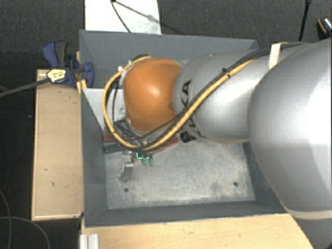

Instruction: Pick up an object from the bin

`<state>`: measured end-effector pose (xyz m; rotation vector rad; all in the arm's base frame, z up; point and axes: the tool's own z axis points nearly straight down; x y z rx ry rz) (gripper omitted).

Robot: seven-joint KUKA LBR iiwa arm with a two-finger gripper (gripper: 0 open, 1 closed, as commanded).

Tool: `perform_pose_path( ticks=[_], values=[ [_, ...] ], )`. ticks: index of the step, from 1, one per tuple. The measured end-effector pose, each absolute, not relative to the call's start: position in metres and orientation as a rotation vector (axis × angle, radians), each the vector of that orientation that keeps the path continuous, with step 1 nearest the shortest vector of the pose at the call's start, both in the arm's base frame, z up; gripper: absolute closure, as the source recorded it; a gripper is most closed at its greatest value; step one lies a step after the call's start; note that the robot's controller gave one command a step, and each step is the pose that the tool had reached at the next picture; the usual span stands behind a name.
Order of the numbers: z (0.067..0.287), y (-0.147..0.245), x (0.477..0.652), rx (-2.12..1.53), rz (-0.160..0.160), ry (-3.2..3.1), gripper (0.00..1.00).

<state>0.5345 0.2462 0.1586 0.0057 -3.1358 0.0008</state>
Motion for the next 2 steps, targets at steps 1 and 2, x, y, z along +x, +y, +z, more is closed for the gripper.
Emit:
perform_pose_path(
  ticks=[1, 2],
  values=[
    [0.067, 0.166, 0.582, 0.042, 0.006, -3.139, 0.0],
    [0.071, 0.171, 0.555, -0.011, 0.0, -3.142, 0.0]
  ],
)
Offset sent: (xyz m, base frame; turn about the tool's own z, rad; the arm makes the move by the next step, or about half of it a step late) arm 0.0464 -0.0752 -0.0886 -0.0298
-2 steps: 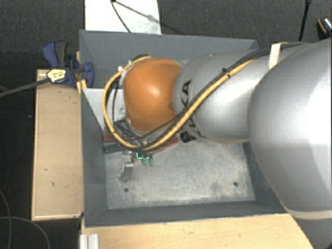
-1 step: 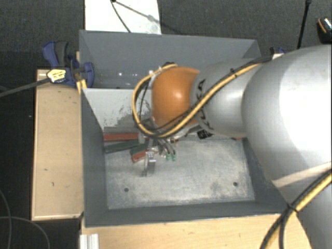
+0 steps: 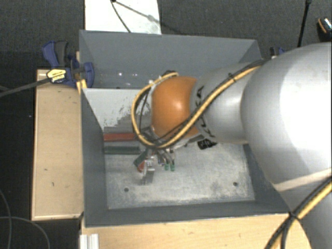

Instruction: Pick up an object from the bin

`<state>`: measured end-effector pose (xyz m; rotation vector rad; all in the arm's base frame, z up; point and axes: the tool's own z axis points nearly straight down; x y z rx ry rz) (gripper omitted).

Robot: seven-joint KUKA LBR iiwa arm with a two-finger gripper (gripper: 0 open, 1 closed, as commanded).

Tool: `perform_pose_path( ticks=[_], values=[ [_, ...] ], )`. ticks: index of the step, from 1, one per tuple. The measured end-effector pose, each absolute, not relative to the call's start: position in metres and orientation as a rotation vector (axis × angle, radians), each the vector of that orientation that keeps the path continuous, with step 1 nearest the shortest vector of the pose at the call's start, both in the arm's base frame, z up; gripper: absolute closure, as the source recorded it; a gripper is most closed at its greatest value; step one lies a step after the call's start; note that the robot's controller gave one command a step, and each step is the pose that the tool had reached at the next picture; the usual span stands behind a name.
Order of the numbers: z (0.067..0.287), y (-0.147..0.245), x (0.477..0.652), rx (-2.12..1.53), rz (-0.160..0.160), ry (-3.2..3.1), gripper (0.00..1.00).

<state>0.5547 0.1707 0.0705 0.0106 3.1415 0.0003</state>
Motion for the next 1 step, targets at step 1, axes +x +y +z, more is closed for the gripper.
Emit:
perform_pose_path(
  ticks=[1],
  values=[
    [0.0703, 0.1515, 0.5312, 0.191, 0.0, 3.138, 0.0]
  ],
)
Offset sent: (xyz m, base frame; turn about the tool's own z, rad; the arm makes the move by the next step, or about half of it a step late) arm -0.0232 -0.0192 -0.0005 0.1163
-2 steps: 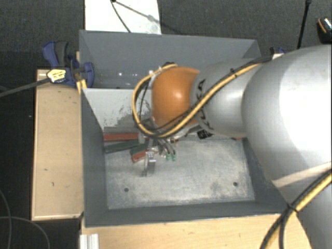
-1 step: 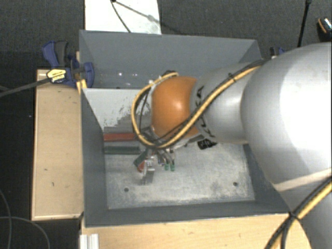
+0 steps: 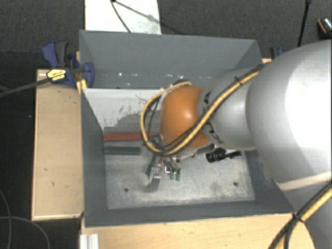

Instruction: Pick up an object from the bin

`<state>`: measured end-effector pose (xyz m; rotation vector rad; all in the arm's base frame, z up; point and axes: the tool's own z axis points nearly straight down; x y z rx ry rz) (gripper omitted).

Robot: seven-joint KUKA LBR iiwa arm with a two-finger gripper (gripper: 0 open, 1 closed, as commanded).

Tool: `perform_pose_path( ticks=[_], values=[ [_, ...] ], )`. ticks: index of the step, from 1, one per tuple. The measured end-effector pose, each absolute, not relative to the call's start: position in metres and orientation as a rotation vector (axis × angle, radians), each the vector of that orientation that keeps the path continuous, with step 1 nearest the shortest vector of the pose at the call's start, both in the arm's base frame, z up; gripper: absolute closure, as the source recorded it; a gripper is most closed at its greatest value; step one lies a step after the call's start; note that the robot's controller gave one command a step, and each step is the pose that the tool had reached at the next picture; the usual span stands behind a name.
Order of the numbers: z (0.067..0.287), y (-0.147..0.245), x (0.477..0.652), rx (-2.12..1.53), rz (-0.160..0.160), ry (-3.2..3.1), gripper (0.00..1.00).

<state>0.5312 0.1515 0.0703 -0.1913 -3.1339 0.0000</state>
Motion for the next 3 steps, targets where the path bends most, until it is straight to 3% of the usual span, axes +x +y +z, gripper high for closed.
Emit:
perform_pose_path(
  ticks=[1, 2, 3],
  values=[
    [0.07, 0.11, 0.534, -0.236, 0.004, -3.13, 0.0],
    [0.071, 0.112, 0.534, -0.242, -0.001, -3.13, 1.0],
    [0.247, 0.113, 0.523, -0.186, -0.006, -3.147, 1.0]
  ],
)
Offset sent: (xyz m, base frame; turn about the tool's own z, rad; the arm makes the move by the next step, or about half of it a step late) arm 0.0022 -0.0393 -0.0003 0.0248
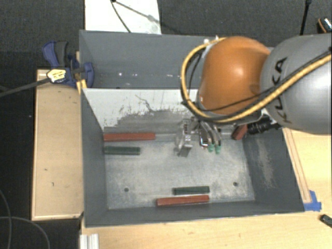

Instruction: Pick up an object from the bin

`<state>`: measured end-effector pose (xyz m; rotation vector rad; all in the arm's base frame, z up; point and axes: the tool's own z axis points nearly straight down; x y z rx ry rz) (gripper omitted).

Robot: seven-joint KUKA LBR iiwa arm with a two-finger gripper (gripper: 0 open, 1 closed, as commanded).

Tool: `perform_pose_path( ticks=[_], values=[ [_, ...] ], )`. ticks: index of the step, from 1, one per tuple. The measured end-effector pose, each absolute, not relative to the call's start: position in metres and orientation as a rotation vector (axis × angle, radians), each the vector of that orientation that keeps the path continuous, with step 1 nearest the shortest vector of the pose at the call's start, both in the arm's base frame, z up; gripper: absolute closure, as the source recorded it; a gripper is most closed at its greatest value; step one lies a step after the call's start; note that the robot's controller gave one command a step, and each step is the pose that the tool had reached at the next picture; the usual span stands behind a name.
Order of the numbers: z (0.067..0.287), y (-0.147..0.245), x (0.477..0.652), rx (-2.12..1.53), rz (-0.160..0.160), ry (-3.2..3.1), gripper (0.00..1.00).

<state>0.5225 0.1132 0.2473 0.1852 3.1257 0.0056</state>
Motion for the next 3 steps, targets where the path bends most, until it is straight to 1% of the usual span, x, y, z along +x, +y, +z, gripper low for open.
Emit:
perform_pose_path(
  ticks=[1, 2, 3],
  values=[
    [0.167, 0.135, 0.491, 0.047, -0.001, 3.148, 1.0],
    [0.171, 0.134, 0.493, 0.058, 0.002, 3.139, 0.0],
    [0.114, 0.047, 0.48, -0.579, -0.003, 3.09, 0.0]
  ],
)
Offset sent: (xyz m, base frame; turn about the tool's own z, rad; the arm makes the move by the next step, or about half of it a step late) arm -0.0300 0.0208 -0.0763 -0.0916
